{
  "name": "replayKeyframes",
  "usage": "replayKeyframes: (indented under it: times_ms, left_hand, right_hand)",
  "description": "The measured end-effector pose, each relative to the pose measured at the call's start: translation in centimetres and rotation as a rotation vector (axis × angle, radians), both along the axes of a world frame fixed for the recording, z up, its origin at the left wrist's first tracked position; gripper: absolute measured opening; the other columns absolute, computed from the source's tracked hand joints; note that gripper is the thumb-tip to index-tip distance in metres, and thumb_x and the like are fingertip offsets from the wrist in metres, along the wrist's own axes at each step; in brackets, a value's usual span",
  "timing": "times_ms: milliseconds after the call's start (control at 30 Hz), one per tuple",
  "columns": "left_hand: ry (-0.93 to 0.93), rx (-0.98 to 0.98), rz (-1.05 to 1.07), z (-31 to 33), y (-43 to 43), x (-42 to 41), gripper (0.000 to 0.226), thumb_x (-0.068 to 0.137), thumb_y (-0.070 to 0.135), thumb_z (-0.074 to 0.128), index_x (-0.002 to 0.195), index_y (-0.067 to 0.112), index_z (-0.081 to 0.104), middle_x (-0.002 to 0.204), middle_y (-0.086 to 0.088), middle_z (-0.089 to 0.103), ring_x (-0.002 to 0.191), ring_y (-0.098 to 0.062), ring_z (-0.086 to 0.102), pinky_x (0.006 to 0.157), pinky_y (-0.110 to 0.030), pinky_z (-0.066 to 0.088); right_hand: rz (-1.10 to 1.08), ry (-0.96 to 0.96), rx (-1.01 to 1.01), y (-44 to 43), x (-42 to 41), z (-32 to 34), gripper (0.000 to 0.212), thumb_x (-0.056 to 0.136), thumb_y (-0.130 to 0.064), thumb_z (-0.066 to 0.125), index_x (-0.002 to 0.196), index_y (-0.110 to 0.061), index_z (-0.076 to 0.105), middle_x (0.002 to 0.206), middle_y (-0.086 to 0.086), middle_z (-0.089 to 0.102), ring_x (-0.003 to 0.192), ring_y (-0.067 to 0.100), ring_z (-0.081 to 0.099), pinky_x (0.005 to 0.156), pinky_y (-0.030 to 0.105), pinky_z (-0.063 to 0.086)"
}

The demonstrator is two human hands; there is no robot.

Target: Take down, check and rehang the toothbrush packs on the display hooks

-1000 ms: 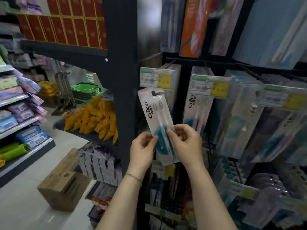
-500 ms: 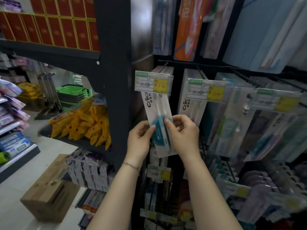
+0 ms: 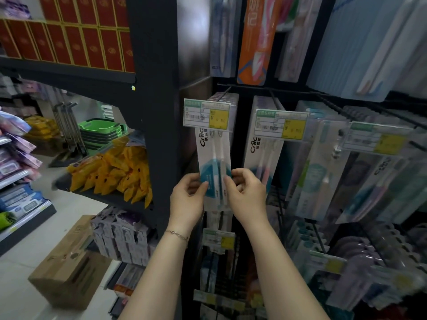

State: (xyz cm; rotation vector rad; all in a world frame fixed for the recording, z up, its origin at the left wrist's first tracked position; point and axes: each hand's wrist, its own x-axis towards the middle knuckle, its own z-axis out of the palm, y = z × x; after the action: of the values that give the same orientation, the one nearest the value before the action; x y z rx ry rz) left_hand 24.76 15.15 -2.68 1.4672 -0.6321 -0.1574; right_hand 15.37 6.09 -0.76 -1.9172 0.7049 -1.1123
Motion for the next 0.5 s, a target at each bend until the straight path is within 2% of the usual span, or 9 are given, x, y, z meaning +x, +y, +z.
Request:
replayKeyframes:
  times_ms: [100, 233, 367, 433, 500]
  left_hand:
    - [-0.014, 0.048, 0.005, -0.7, 0.3, 0.0, 0.015, 0.090, 0.015, 0.065, 0.098, 0.028, 0.063, 0.094, 0.009, 0.068, 0.089, -0.002, 0.063, 0.079, -0.020, 0.051]
    - [-0.051, 0.166, 0.000, -2.0, 0.9, 0.1, 0.008, 0.091, 0.021, 0.064, 0.098, 0.024, 0.066, 0.093, 0.008, 0.068, 0.089, -0.002, 0.062, 0.075, -0.017, 0.048]
    - [-0.127, 0.309, -0.004, -3.3, 1.8, 0.0, 0.007, 0.091, 0.026, 0.062, 0.097, 0.023, 0.065, 0.089, 0.010, 0.067, 0.083, 0.001, 0.060, 0.064, -0.007, 0.043]
    - [-0.208, 0.382, 0.013, -4.1, 2.2, 0.0, 0.007, 0.092, 0.025, 0.062, 0.097, 0.021, 0.064, 0.086, 0.008, 0.065, 0.080, -0.001, 0.059, 0.064, -0.006, 0.041]
    - [-0.282, 0.448, 0.018, -4.9, 2.7, -0.1, 0.005, 0.093, 0.023, 0.060, 0.097, 0.022, 0.061, 0.083, 0.008, 0.063, 0.077, -0.002, 0.058, 0.065, -0.012, 0.043]
  right_hand:
    - [-0.004, 0.016, 0.009, -0.1, -0.4, -0.7, 0.007, 0.090, -0.024, 0.066, 0.095, -0.021, 0.062, 0.080, -0.005, 0.062, 0.061, -0.002, 0.054, 0.056, 0.009, 0.043]
    - [-0.016, 0.076, -0.007, -0.4, -1.2, -1.7, 0.003, 0.090, -0.024, 0.065, 0.092, -0.023, 0.062, 0.080, -0.007, 0.062, 0.066, -0.001, 0.055, 0.060, 0.007, 0.043]
    - [-0.022, 0.249, -0.113, -0.4, -2.2, -3.3, 0.010, 0.092, -0.028, 0.060, 0.096, -0.020, 0.065, 0.090, -0.006, 0.061, 0.079, 0.010, 0.057, 0.070, 0.027, 0.049]
    - [-0.040, 0.353, -0.201, -0.1, -2.9, -4.1, 0.014, 0.094, -0.030, 0.056, 0.099, -0.019, 0.064, 0.091, -0.008, 0.057, 0.081, 0.010, 0.053, 0.069, 0.028, 0.045]
    - [-0.042, 0.430, -0.244, 0.1, -3.6, -4.8, 0.018, 0.096, -0.032, 0.052, 0.104, -0.020, 0.062, 0.095, -0.006, 0.056, 0.083, 0.012, 0.052, 0.068, 0.029, 0.044]
